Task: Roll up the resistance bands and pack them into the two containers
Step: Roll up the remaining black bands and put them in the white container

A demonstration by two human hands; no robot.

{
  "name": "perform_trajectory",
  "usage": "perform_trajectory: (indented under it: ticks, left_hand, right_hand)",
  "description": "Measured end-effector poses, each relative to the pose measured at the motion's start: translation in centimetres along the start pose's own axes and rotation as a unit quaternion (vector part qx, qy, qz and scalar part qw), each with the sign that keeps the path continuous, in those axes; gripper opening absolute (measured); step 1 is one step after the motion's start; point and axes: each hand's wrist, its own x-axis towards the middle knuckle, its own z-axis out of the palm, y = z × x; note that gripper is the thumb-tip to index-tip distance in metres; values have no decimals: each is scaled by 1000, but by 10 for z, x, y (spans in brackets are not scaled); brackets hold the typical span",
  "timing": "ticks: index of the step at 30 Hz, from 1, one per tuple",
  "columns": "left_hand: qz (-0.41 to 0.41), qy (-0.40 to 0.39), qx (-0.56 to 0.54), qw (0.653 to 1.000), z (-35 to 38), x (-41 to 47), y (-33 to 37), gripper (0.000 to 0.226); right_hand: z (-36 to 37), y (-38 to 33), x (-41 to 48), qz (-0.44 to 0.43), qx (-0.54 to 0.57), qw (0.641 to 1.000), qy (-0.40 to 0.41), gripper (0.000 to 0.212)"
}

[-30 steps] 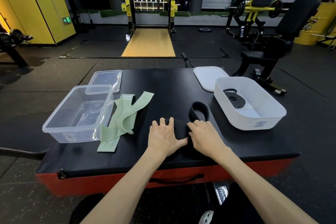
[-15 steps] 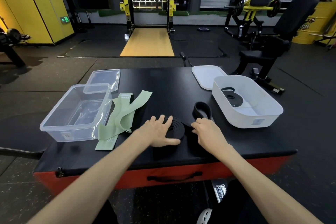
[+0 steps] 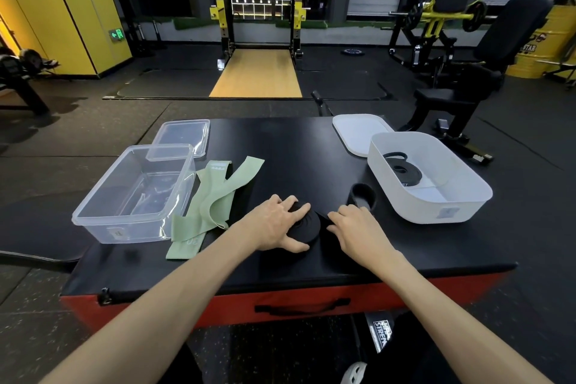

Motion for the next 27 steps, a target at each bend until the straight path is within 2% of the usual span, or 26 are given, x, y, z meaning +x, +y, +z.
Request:
perform_trajectory:
  ticks: [13, 17, 22, 27]
  left_hand:
    - [-235, -15, -63, 970, -2, 3, 27, 97]
    - [-274, -15, -76, 958, -5, 2, 37, 96]
    - [-226, -24, -124, 966, -2, 0, 28, 99]
    - [-66, -46, -234, 969, 0, -8, -6, 101]
  right_hand:
    - [6, -20, 12, 5, 9, 1000, 23, 25]
    - [10, -21, 10, 8, 6, 999, 39, 24]
    - [15, -16, 4, 23, 19, 998, 51, 36]
    - [15, -11, 6, 10, 37, 999, 32, 40]
